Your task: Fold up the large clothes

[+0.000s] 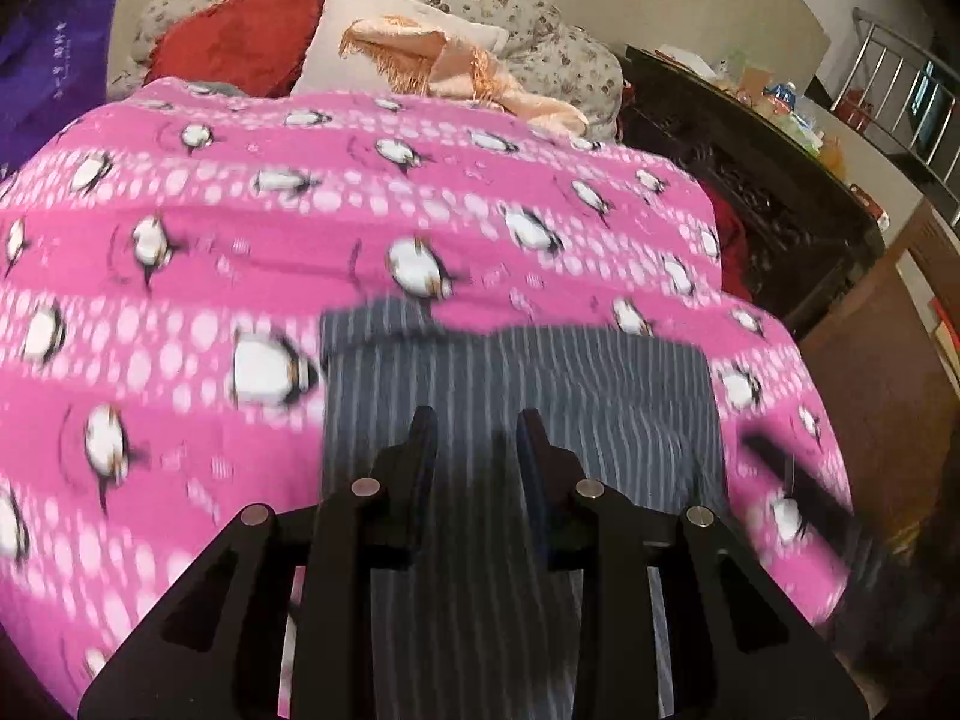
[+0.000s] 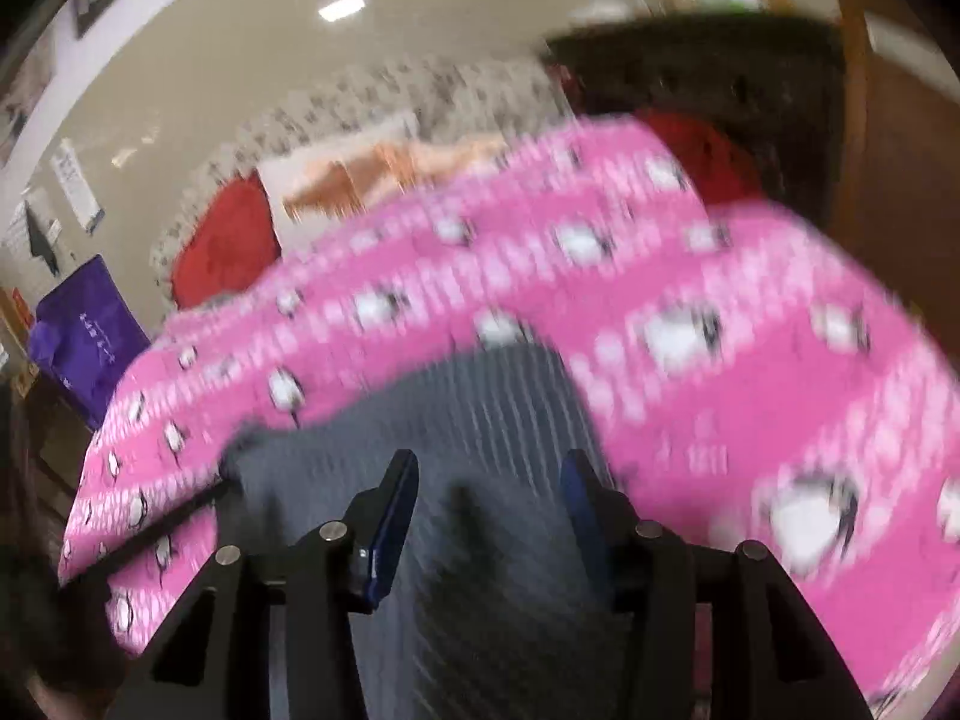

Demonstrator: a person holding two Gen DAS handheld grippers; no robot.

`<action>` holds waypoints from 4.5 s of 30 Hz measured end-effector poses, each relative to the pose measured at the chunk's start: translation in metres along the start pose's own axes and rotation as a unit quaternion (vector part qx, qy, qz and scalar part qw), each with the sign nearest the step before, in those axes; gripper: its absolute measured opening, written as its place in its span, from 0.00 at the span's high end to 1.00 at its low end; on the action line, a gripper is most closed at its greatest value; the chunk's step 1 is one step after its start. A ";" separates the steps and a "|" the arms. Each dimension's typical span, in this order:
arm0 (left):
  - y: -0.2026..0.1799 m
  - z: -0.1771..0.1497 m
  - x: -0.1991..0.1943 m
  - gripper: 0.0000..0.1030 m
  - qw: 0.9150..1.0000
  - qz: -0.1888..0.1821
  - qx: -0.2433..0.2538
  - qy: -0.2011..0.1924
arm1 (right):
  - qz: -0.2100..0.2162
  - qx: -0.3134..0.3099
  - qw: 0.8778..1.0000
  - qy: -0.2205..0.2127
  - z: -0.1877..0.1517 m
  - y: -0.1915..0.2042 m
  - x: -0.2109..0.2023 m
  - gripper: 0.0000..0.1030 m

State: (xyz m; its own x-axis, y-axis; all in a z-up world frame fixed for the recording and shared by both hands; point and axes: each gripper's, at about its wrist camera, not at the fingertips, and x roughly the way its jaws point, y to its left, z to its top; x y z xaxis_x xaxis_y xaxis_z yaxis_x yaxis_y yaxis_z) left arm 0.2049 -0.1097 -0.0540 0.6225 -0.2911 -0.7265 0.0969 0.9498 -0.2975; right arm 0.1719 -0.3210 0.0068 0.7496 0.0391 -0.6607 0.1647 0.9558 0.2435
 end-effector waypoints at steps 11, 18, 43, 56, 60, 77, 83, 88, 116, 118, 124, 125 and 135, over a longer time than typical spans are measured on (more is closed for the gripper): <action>0.011 -0.019 0.013 0.74 0.999 -0.023 -0.016 0.040 | 0.051 -0.005 0.995 0.084 -0.004 -0.008 0.063 0.48; 0.049 -0.048 -0.007 0.26 0.994 -0.084 -0.002 0.076 | 0.095 -0.068 0.993 0.031 0.006 -0.044 -0.014 0.03; 0.044 -0.064 0.009 0.21 0.978 -0.191 -0.008 0.089 | 0.312 -0.015 0.941 0.127 -0.048 -0.088 0.074 0.38; 0.048 -0.066 0.010 0.68 0.984 -0.166 -0.014 0.068 | 0.298 -0.032 0.944 0.138 -0.040 -0.068 0.091 0.31; 0.043 -0.068 -0.005 0.76 0.988 -0.145 -0.009 0.055 | 0.293 -0.053 0.943 0.147 -0.038 -0.054 0.076 0.65; 0.177 -0.030 -0.070 0.76 0.996 -0.090 -0.013 0.004 | 0.399 0.033 0.905 0.143 -0.051 0.070 0.100 0.78; 0.183 -0.039 -0.044 0.62 0.997 -0.065 0.025 0.032 | 0.373 0.056 0.912 0.164 -0.061 0.063 0.108 0.72; 0.192 -0.039 -0.085 0.62 0.999 -0.049 0.004 0.014 | 0.325 0.001 0.932 0.163 -0.036 0.057 0.053 0.72; 0.132 -0.150 -0.129 0.63 0.993 -0.078 0.076 0.039 | 0.191 -0.290 0.926 0.147 -0.185 0.120 -0.058 0.70; 0.131 -0.144 -0.138 0.63 0.993 -0.076 0.078 0.035 | 0.200 -0.272 0.928 0.156 -0.178 0.118 -0.064 0.70; 0.148 -0.091 -0.166 0.63 0.996 -0.080 0.017 -0.038 | 0.185 -0.251 0.946 0.092 -0.105 0.136 -0.091 0.70; 0.150 -0.079 -0.165 0.63 0.996 -0.076 0.009 -0.044 | 0.165 -0.228 0.956 0.081 -0.091 0.138 -0.085 0.69; 0.152 0.023 -0.079 0.63 0.996 -0.018 -0.069 -0.052 | 0.010 -0.106 0.992 0.066 -0.035 0.180 0.039 0.62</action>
State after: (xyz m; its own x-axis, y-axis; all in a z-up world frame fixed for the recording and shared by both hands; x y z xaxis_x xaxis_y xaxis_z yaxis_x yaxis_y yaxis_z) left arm 0.1888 0.0606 -0.0275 0.6979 -0.3043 -0.6483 0.0173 0.9121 -0.4096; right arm 0.2081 -0.1376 0.0000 0.6582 0.0842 -0.7482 0.0015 0.9936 0.1131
